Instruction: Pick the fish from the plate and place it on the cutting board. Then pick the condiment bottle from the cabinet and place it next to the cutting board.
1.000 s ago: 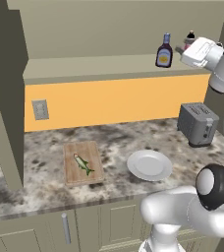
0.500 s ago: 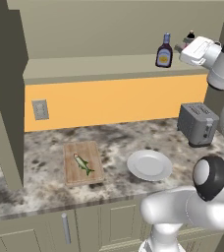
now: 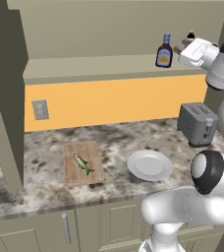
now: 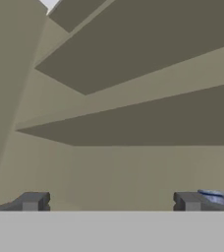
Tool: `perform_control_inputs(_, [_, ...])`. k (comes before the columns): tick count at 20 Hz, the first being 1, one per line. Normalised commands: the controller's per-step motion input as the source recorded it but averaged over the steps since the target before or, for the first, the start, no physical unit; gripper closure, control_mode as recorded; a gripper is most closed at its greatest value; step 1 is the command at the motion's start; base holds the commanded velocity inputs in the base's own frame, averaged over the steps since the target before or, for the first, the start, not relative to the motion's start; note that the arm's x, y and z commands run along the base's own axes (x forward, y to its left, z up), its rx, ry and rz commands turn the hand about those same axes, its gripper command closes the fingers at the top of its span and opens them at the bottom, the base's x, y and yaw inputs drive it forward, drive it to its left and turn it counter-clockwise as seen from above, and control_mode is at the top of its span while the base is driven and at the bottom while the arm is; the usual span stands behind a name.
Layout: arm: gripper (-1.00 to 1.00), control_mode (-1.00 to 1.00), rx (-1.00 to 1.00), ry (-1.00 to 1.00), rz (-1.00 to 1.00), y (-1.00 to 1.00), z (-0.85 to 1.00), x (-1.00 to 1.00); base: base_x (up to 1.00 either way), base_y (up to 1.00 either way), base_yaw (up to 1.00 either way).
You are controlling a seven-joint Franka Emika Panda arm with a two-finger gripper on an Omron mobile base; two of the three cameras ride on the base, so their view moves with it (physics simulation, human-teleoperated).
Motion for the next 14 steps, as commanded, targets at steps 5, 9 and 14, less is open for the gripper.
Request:
perform_control_inputs(5, [-1.0,-1.0,0.0,0.0,0.0,0.0,0.0,0.18,0.0,0.0,0.0])
perform_control_inputs(9, [-1.0,-1.0,0.0,0.01,0.0,-0.03,0.0,0.21,0.0,0.0,0.0])
perform_control_inputs(14, [-1.0,-1.0,0.0,0.01,0.0,-0.06,0.0,0.22,0.0,0.0,0.0])
